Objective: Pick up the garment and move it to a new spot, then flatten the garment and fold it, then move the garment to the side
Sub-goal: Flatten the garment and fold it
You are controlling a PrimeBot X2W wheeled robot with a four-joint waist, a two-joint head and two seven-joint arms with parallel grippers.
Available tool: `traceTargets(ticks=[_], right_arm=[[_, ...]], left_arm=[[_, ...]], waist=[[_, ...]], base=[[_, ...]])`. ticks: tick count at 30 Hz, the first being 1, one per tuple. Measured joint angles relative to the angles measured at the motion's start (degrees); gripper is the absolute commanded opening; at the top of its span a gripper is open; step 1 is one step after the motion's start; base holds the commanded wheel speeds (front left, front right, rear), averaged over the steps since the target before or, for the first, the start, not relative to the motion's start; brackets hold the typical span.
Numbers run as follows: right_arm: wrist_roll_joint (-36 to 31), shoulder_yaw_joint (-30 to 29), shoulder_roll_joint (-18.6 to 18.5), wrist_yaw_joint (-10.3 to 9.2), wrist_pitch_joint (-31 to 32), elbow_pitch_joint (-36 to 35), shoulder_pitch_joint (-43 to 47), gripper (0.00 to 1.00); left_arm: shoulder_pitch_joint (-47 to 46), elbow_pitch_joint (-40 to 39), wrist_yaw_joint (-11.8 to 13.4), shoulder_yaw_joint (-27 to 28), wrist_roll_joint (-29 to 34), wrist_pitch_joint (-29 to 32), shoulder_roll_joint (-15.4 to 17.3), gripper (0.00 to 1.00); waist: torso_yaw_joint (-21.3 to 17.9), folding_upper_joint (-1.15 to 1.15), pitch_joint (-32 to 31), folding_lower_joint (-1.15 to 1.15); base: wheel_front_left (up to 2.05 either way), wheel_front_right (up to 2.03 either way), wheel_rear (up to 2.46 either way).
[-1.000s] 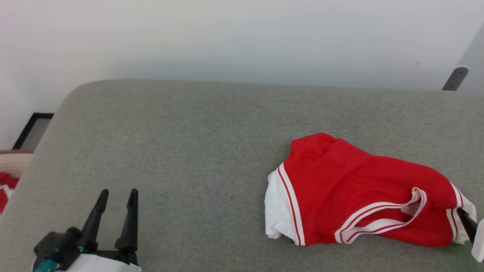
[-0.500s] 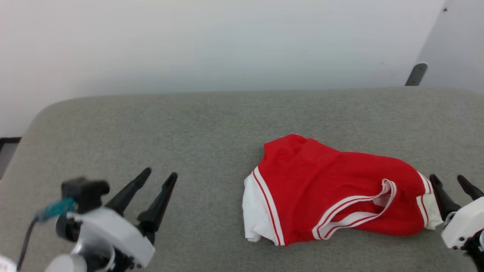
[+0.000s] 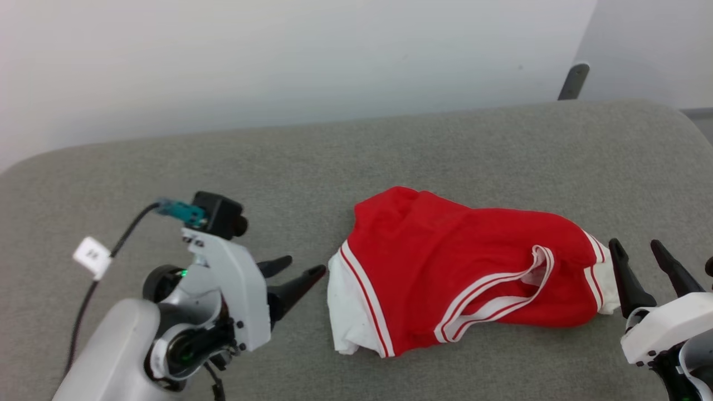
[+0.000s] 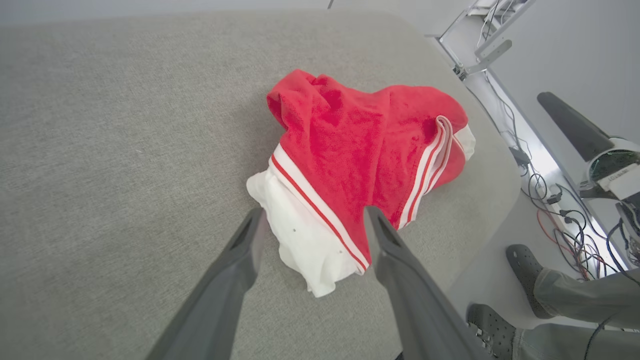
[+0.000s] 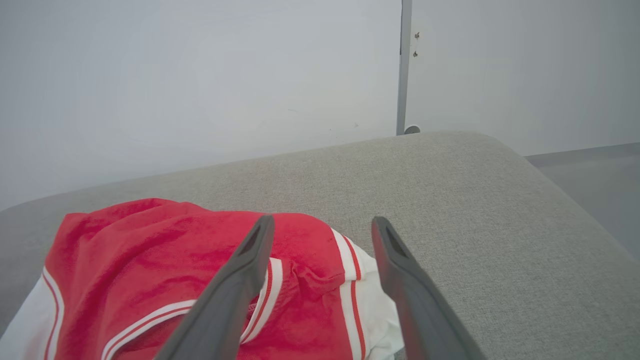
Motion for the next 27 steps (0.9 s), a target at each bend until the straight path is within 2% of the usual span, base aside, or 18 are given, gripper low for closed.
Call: traceTargets(ticks=[9, 22, 23, 24, 25, 26, 27], right_arm=[[-0.62, -0.16, 2.68, 0.00, -0.13, -2.24, -0.12, 1.00], [-0.79, 0.26, 3.64, 0.00, -1.63, -0.66, -1.83, 1.00], [-0.79, 0.27, 3.63, 0.00, -1.65, -0.53, -2.04, 1.00], [-0.79, 0.33, 3.61, 0.00, -1.83, -0.45, -2.25, 1.00], [-0.79, 0.40, 3.61, 0.00, -1.99, -0.42, -2.35, 1.00], [-0.79, 0.46, 3.61, 0.00, -2.16, -0.35, -2.41, 1.00], [-0.78, 0.48, 3.58, 0.00, -2.24, -0.26, -2.47, 1.00]], left_arm=[[-3.07, 6.34, 0.81, -4.41, -0.96, 7.37, -1.34, 1.00], [-5.19, 19.38, -0.12, -6.36, 0.38, 5.58, -3.33, 1.00], [-5.44, 20.19, -0.20, -6.39, 0.37, 5.35, -3.60, 0.65], [-5.79, 20.75, -0.56, -6.42, 0.30, 4.95, -3.88, 0.47], [-6.24, 21.39, -0.63, -6.25, 0.01, 4.47, -4.21, 0.07], [-6.59, 22.13, -0.88, -6.22, -0.40, 4.48, -4.46, 0.00], [-6.77, 22.74, -1.09, -6.28, -0.52, 4.44, -4.54, 0.00]], waist=[[-2.24, 0.00, 3.05, 0.00], [-4.82, 0.00, 6.84, 0.00], [-4.93, 0.00, 7.03, 0.00], [-5.00, 0.00, 7.18, 0.00], [-5.06, 0.00, 7.32, 0.00], [-5.11, 0.00, 7.45, 0.00], [-5.13, 0.00, 7.55, 0.00]], base=[[0.00, 0.00, 0.00], [0.00, 0.00, 0.00], [0.00, 0.00, 0.00], [0.00, 0.00, 0.00], [0.00, 0.00, 0.00], [0.00, 0.00, 0.00], [0.00, 0.00, 0.00]])
